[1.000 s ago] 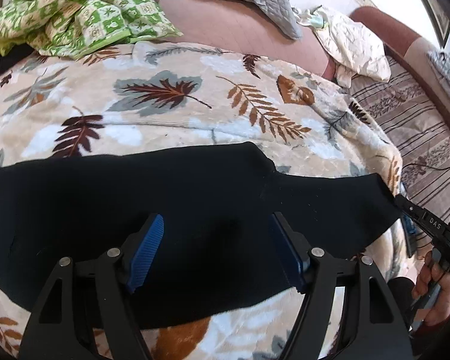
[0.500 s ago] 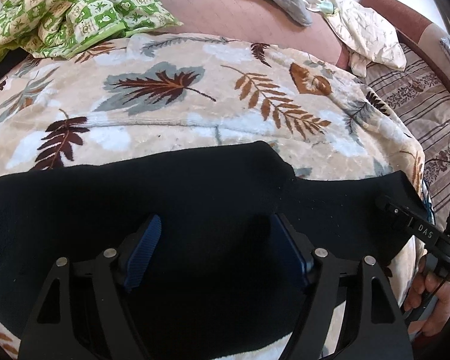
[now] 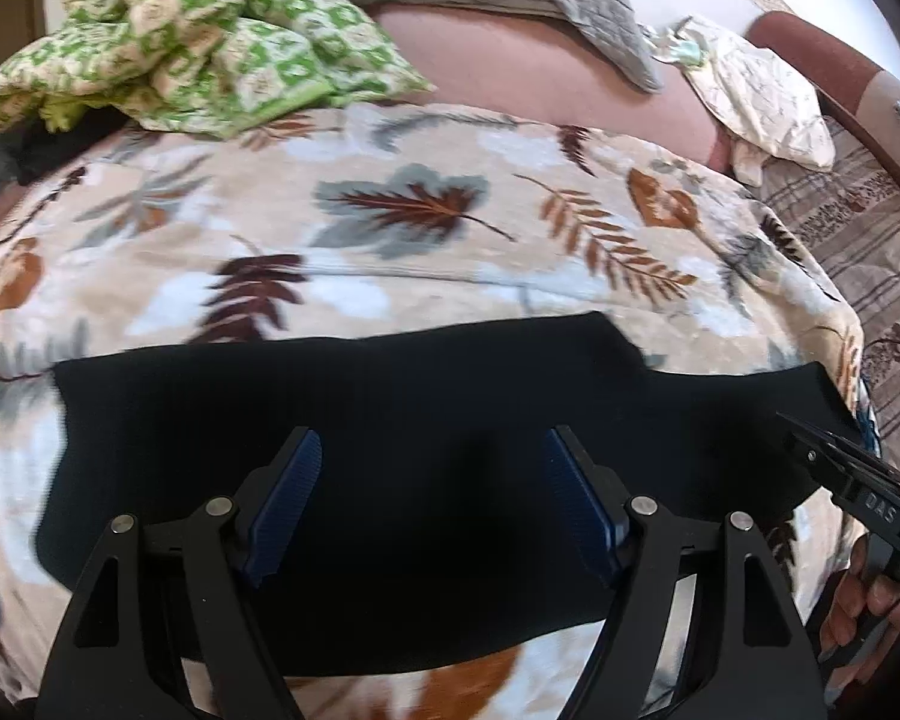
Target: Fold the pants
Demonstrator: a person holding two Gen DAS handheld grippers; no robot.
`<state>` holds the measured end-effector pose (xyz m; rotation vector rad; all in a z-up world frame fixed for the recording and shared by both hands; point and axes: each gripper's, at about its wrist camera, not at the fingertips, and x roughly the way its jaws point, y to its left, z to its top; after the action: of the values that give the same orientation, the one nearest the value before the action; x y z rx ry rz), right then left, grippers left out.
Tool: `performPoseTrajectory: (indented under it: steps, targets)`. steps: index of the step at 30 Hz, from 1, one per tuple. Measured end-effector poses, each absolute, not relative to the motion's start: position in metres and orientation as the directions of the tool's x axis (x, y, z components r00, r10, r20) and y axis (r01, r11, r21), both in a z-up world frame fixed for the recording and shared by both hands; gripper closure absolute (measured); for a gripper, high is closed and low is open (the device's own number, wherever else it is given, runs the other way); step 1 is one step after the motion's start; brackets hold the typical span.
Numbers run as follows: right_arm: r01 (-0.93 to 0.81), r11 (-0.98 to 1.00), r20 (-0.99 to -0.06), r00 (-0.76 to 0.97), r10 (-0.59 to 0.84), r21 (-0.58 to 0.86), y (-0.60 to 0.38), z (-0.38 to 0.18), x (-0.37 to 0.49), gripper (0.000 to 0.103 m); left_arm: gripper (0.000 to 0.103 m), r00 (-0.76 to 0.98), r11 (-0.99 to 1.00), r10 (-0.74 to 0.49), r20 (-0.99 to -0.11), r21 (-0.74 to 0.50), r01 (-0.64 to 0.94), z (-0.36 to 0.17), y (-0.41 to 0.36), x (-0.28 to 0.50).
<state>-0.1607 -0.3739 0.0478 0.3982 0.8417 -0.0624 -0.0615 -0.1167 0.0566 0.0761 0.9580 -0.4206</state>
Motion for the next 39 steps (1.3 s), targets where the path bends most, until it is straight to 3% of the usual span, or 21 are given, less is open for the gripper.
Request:
performPoseTrajectory:
  steps: [7,23,39]
  targets:
    - [0.026,0.93,-0.715,0.648,0.263,0.366,-0.303,0.049,-0.123,0.063,0.026,0.536,0.956,-0.232,-0.812,-0.087,0.282,0.054,-0.071,-0.047]
    - [-0.004,0.954,-0.764,0.598,0.242,0.299,-0.258,0.026,-0.058,0.058,0.023,0.539,0.981,-0.168,-0.826,-0.084,0.177,0.031,-0.029,-0.016]
    - [0.026,0.971,-0.775,0.607,0.175,0.239,-0.28,0.038,-0.144,0.049,0.023,0.549,0.975,-0.202,-0.811,-0.111,0.194,0.041,-0.037,-0.067]
